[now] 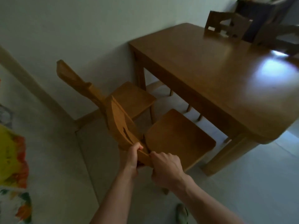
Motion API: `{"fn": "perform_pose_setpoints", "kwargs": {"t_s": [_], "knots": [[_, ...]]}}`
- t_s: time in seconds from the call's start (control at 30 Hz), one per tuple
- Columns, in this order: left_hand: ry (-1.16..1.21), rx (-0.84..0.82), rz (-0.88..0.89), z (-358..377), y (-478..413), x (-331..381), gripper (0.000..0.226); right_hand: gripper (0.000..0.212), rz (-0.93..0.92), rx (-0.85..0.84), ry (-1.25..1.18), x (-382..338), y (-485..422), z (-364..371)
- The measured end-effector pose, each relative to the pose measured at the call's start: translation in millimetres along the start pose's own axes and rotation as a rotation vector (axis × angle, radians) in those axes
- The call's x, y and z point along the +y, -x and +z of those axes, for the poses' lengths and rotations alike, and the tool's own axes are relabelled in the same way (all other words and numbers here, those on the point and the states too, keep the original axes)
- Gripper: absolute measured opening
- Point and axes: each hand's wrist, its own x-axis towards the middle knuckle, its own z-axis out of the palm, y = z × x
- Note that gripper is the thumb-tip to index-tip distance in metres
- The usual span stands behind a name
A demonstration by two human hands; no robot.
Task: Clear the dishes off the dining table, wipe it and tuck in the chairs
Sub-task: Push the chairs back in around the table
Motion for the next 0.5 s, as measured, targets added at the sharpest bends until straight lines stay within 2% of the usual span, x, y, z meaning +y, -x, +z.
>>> {"fn": "perform_pose_setpoints", "kwargs": {"t_s": [0.07,0.17,0.27,0.33,0.43,0.5], "knots": [[0.002,-0.001,0.011,32,-12,7,0.013,0.02,0.031,0.023,0.007,29,-12,-13],[0.006,-0.007,-0.007,80,-24,16,0.002,0.021,0.066,0.049,0.015,70,-29,-30],[0.007,-0.039,-0.03,127,-34,22,0.006,0.02,0.098,0.077,0.031,112,-42,-45],[0.0,-0.081,-0.047,156,-44,22,0.022,0.019,0.131,0.094,0.038,139,-49,-55],[-0.013,-0.148,-0.081,197,-54,23,0.064,0.023,0.188,0.098,0.021,176,-56,-70],[-0.013,-0.171,-0.083,221,-58,24,0.084,0.024,0.219,0.092,0.005,197,-59,-81]]}}
